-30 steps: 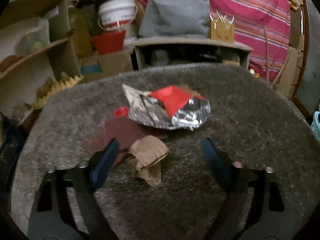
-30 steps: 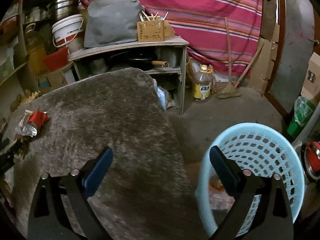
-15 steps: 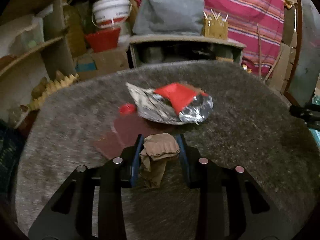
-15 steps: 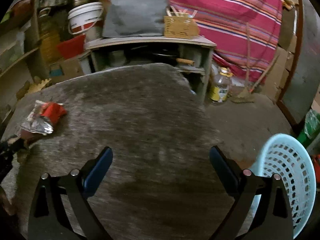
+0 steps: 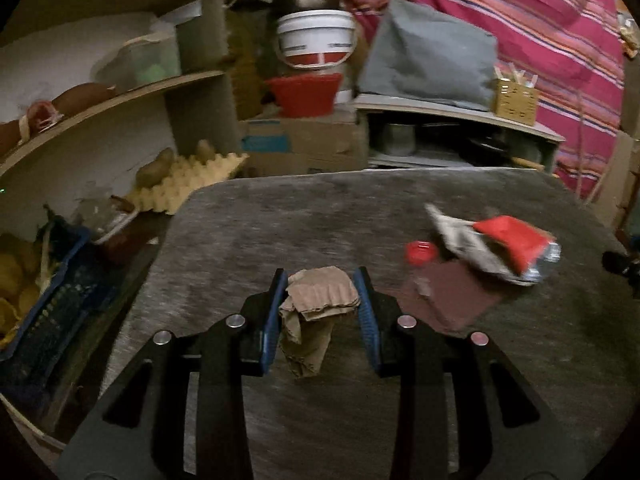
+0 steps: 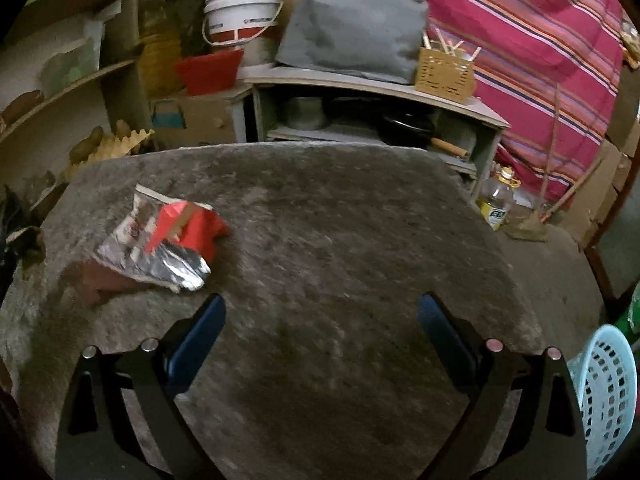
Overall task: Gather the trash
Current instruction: 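Grasp the red-and-silver foil wrapper with the right tool while the left tool holds the paper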
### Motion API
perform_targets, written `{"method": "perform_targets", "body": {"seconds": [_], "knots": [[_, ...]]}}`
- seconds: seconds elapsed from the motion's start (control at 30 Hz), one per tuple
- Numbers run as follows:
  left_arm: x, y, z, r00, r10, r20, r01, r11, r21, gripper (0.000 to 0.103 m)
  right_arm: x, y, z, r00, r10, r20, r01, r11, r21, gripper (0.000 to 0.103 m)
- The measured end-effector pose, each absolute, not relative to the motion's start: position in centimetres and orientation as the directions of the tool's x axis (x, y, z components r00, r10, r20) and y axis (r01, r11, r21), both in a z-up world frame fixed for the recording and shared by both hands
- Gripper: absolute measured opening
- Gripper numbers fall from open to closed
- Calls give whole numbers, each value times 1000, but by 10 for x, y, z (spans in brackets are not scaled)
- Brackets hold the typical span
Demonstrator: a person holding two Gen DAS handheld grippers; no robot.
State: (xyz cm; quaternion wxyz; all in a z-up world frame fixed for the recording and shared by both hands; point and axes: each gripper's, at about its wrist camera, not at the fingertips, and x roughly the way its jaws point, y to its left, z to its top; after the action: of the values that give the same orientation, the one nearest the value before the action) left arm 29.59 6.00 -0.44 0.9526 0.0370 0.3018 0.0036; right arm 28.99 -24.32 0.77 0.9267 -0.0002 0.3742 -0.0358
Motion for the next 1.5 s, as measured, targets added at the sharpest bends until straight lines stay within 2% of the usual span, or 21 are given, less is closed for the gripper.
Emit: {"method": "perform_targets", "body": {"seconds": [0.13, 0.33, 0.57, 0.67, 0.7, 0.73, 0.77, 0.87, 0.93, 1.13, 1.27, 1.5], "knots": [[310, 77, -7, 808, 9, -590, 12, 999, 32, 33, 312, -221, 22, 730, -35, -682, 36, 999, -14, 95], [330, 95, -10, 804, 48, -593, -30, 999, 40, 33, 343, -184, 23, 727, -29, -686, -15, 998, -57, 95], [343, 112, -13, 790, 43, -612, -71, 997, -22, 33, 386, -147, 18, 666, -27, -745, -103, 986, -128, 94], [346, 111, -12, 790, 44, -611, -72, 997, -22, 33, 402, -141, 7, 622, -18, -783, -131, 983, -127, 83], [346, 110, -12, 792, 40, -610, -68, 997, -23, 33, 407, -140, 1, 604, -10, -797, -139, 983, -118, 74], [346, 109, -11, 793, 39, -608, -65, 998, -21, 33, 410, -141, -7, 582, 1, -813, -148, 983, -105, 60], [346, 108, -11, 793, 41, -608, -64, 998, -16, 33, 412, -142, -14, 565, 8, -825, -151, 984, -94, 55], [347, 106, -10, 793, 44, -608, -65, 998, -13, 33, 408, -144, -21, 568, 25, -823, -160, 984, -81, 52], [347, 105, -10, 792, 41, -609, -64, 998, -17, 33, 400, -151, -19, 581, 38, -813, -157, 985, -67, 44], [344, 89, -4, 803, 34, -595, -50, 999, -10, 33, 368, -192, -3, 660, 28, -751, -73, 997, -26, 44], [340, 74, 0, 810, 23, -586, -29, 1000, -2, 33, 338, -229, 6, 704, -23, -710, -17, 999, -49, 44], [329, 34, 11, 813, -43, -580, 36, 999, -24, 33, 270, -299, 18, 759, -91, -645, 85, 996, -40, 44]]}}
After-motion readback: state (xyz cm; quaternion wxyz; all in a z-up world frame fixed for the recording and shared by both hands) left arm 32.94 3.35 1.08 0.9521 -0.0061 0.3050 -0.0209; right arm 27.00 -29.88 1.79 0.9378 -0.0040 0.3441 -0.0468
